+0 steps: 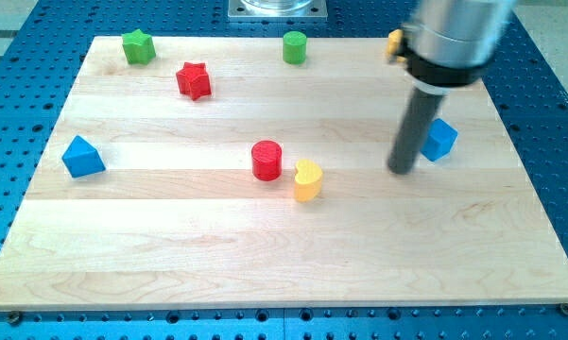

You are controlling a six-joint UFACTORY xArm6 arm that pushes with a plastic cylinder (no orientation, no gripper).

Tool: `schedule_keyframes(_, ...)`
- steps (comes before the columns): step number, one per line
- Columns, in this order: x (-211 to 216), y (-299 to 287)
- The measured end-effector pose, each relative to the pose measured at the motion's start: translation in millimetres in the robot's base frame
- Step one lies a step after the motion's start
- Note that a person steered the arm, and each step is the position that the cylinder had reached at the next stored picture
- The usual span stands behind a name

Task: Move the red star diagonally below right to the green star

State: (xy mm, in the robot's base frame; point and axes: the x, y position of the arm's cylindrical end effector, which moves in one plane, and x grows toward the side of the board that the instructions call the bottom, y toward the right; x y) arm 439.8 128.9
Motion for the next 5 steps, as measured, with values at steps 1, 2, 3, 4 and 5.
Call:
schedule_keyframes(1, -6, -69)
schedule_keyframes(2, -6, -123)
schedule_keyframes(3, 20, -194)
schedule_keyframes(4, 8, -203)
schedule_keyframes(5, -44, -260)
